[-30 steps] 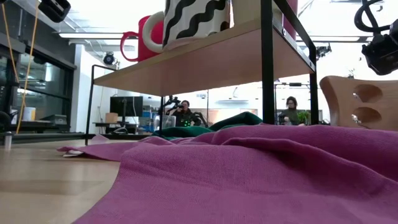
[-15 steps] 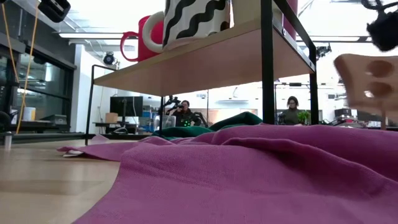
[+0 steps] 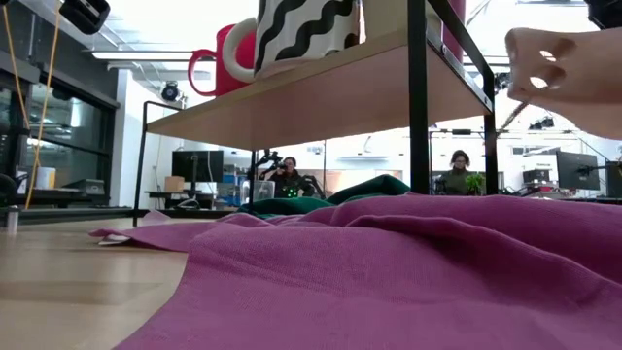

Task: Stack small to large cups/mugs on shelf
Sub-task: Put the brown mug on the shelf

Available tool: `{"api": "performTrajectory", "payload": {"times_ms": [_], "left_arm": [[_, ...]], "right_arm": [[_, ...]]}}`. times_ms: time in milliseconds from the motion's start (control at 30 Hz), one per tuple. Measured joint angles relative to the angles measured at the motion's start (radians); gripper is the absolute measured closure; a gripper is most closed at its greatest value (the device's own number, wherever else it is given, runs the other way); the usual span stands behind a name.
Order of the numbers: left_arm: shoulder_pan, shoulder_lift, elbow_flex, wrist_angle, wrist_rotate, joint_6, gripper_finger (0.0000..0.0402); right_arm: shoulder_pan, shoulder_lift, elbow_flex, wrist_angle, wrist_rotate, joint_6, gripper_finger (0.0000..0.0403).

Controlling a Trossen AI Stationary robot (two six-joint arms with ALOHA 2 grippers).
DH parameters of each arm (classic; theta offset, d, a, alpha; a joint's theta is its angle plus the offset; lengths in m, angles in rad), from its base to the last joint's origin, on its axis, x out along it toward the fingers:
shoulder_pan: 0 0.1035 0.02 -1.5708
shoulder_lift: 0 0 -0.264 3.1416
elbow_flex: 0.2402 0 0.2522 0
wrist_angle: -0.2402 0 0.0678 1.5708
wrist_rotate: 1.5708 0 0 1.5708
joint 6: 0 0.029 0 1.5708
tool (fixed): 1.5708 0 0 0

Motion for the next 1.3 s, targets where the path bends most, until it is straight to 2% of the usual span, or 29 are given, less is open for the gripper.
{"api": "performTrajectory", "payload": {"times_ms": [133, 500, 967, 1200, 1300], "left_arm": [[0.0, 0.0, 0.0, 0.0, 0.004, -0.005, 0.0337], [0.0, 0.0, 0.0, 0.0, 0.007, -0.005, 0.0337], [0.0, 0.0, 0.0, -0.001, 0.027, 0.01, 0.0337], [0.0, 0.0, 0.0, -0.013, 0.03, 0.016, 0.0337], [0.0, 0.0, 0.0, -0.022, 0.04, 0.018, 0.0337]], "right_arm": [[0.008, 0.0, 0.0, -0.021, -0.041, 0.015, 0.0402], [0.011, 0.0, 0.0, -0.157, -0.003, 0.183, 0.0403], [-0.047, -0.008, -0.001, -0.262, -0.016, 0.243, 0.0403], [-0.098, -0.052, 0.006, -0.305, 0.06, 0.237, 0.0403], [-0.13, -0.092, 0.026, -0.3, 0.133, 0.195, 0.0403]]}}
